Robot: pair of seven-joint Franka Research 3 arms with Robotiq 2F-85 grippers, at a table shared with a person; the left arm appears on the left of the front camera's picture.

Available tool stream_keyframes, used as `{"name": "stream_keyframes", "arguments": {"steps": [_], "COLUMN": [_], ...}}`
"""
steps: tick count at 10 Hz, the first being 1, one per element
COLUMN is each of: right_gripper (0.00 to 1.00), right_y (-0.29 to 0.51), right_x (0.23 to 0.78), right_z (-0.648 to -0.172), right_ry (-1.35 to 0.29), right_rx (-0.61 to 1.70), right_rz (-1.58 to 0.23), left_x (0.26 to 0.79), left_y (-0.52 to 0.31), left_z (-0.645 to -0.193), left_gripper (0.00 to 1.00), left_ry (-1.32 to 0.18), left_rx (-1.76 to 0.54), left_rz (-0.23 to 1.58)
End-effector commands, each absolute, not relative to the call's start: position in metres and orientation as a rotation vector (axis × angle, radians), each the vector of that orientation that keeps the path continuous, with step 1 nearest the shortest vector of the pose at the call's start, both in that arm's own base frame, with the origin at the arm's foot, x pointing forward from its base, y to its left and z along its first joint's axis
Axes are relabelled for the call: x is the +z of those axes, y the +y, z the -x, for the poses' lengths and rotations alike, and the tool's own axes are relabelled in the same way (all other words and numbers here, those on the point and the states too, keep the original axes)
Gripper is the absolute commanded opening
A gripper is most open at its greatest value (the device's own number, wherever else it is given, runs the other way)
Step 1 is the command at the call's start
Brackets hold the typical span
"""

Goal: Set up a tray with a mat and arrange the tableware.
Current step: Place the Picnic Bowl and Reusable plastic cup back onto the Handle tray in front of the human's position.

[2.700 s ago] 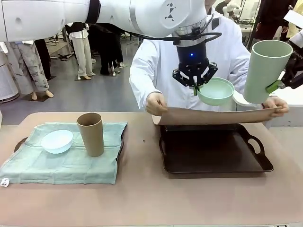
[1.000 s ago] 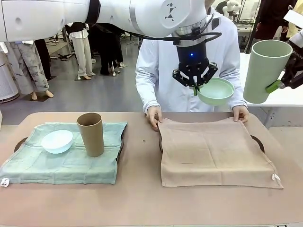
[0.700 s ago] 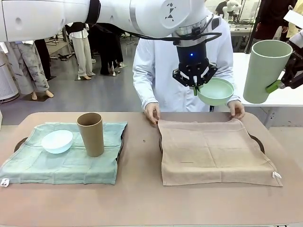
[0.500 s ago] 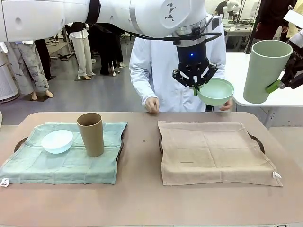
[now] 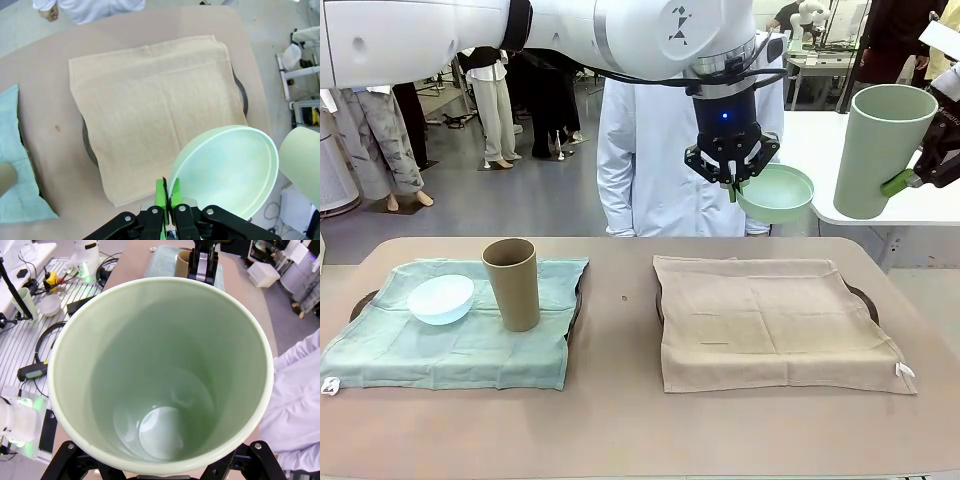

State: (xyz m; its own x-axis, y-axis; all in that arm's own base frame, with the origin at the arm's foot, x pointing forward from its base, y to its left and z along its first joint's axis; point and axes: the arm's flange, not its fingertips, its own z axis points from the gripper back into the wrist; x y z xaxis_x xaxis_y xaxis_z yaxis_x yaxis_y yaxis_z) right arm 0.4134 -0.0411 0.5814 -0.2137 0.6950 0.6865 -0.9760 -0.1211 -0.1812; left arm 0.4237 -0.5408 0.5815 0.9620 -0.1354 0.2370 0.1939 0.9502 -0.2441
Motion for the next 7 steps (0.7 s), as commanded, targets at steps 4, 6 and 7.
{"name": "stream_keyframes", "arguments": {"steps": [4, 6, 7], "right_gripper": [0.81, 0.81, 0.81], "right_y": [-0.06, -0.063, -0.062], "right_x": [0.498, 0.456, 0.439], "right_z": [-0.445, -0.461, -0.465], "right_ry": [-0.756, -0.746, -0.743], "right_rx": [1.704, 1.677, 1.663], "right_rz": [-0.751, -0.793, -0.806], "left_x": [0.521, 0.486, 0.471], "left_y": [-0.53, -0.531, -0.528], "left_z": [-0.456, -0.47, -0.473], "left_gripper": [0.04, 0.04, 0.04], "left_ry": [-0.194, -0.156, -0.131], "left_rx": [-0.179, -0.179, -0.172], "left_rz": [0.239, 0.214, 0.214]}}
